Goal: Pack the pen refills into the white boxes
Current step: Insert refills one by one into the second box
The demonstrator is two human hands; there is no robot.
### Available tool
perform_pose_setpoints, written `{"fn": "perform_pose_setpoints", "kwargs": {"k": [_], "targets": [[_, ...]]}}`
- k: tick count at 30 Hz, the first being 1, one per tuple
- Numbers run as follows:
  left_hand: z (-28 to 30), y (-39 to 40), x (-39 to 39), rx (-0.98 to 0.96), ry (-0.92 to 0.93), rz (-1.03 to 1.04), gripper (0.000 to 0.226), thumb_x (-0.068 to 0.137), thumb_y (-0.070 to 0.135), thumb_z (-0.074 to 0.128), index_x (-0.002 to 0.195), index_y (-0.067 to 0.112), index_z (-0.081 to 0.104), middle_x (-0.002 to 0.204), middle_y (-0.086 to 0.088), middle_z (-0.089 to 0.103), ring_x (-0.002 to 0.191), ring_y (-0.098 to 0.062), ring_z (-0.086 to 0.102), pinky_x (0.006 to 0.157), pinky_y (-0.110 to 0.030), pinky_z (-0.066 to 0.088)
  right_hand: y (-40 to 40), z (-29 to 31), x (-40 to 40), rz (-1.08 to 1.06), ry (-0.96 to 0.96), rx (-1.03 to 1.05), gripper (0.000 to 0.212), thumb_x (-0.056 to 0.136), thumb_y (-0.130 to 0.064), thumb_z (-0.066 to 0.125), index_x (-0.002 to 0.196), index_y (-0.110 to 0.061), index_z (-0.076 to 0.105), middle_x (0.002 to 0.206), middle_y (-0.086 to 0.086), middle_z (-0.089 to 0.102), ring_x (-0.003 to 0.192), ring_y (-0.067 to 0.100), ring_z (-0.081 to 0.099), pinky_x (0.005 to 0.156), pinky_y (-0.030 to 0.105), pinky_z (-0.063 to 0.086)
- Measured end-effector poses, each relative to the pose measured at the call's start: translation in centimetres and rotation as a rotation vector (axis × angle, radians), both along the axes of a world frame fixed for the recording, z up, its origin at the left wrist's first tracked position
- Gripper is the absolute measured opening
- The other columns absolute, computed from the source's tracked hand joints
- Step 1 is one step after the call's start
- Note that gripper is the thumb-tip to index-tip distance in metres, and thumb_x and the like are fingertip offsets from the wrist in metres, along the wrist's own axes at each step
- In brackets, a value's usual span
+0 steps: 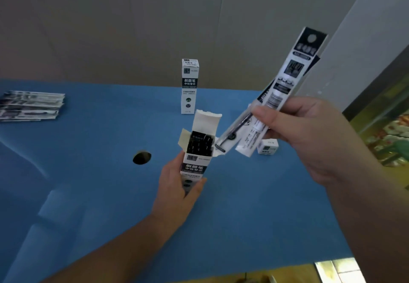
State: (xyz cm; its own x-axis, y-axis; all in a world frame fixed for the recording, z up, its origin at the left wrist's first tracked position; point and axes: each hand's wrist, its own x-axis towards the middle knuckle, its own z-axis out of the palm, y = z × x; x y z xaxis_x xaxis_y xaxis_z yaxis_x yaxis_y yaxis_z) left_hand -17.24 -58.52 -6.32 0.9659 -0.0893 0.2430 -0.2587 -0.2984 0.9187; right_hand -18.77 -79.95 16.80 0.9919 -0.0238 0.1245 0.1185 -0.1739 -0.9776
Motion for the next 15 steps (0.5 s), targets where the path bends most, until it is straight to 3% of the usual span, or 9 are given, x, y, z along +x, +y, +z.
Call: {"fn": "perform_pose_setpoints", "kwargs": {"k": [2, 5, 7, 9, 12, 15], "targets": [[0.3, 0.1, 0.1, 0.042, 0.020, -0.026, 0.067, 0.091, 0.053, 0.067, 0.143, 0.015, 0.049, 0.125, -0.007, 0.054, 0.117, -0.036, 0.057, 0.097, -0.062, 0.053, 1.1, 0.3, -0.2, -0.058, -0.043, -0.046, 0.006, 0.086, -0.023, 0.076, 0.086, -0.021, 0.082, 0.086, 0.003, 0.081, 0.080, 0.022, 0.078, 0.083, 0.046, 0.059], [0.8, 0.2, -0.1, 0.083, 0.032, -0.066, 0.065, 0.095, 0.046, 0.069, 0.146, 0.011, 0.049, 0.129, -0.011, 0.055, 0.122, -0.035, 0.055, 0.100, -0.060, 0.052, 2.6, 0.8, -0.5, -0.100, -0.099, -0.165, 0.007, 0.089, -0.026, 0.077, 0.086, -0.021, 0.081, 0.081, -0.003, 0.080, 0.074, 0.025, 0.077, 0.074, 0.052, 0.063], [1.1, 0.2, -0.4, 0.096, 0.024, -0.078, 0.064, 0.095, 0.043, 0.069, 0.147, 0.011, 0.050, 0.130, -0.010, 0.055, 0.123, -0.033, 0.055, 0.100, -0.059, 0.051, 3.3, 1.0, -0.7, -0.101, -0.121, -0.313, 0.009, 0.088, -0.035, 0.077, 0.080, -0.030, 0.080, 0.065, -0.008, 0.074, 0.054, 0.019, 0.069, 0.052, 0.038, 0.060], [1.1, 0.2, -0.5, 0.125, 0.011, -0.079, 0.063, 0.095, 0.037, 0.070, 0.147, 0.010, 0.050, 0.131, -0.009, 0.056, 0.124, -0.031, 0.054, 0.102, -0.057, 0.050, 3.8, 0.9, -0.6, -0.095, -0.126, -0.441, 0.014, 0.088, -0.040, 0.076, 0.077, -0.032, 0.077, 0.055, -0.001, 0.067, 0.040, 0.006, 0.046, 0.037, 0.019, 0.038], [1.3, 0.1, -0.4, 0.143, 0.014, -0.081, 0.063, 0.094, 0.037, 0.070, 0.146, 0.007, 0.051, 0.130, -0.011, 0.058, 0.124, -0.032, 0.055, 0.103, -0.056, 0.049, 4.7, -0.1, 0.1, -0.096, -0.076, -0.542, 0.027, 0.088, -0.041, 0.075, 0.072, -0.019, 0.073, 0.053, -0.004, 0.063, 0.036, 0.003, 0.039, 0.036, 0.013, 0.029], [1.6, 0.1, -0.5, 0.142, 0.030, -0.082, 0.067, 0.095, 0.044, 0.064, 0.150, 0.010, 0.048, 0.133, -0.009, 0.055, 0.127, -0.030, 0.052, 0.106, -0.055, 0.048, 5.4, -1.9, 0.4, -0.042, 0.049, -0.635, 0.021, 0.087, -0.040, 0.074, 0.078, -0.021, 0.076, 0.062, -0.009, 0.069, 0.047, 0.001, 0.055, 0.045, 0.018, 0.045]]}}
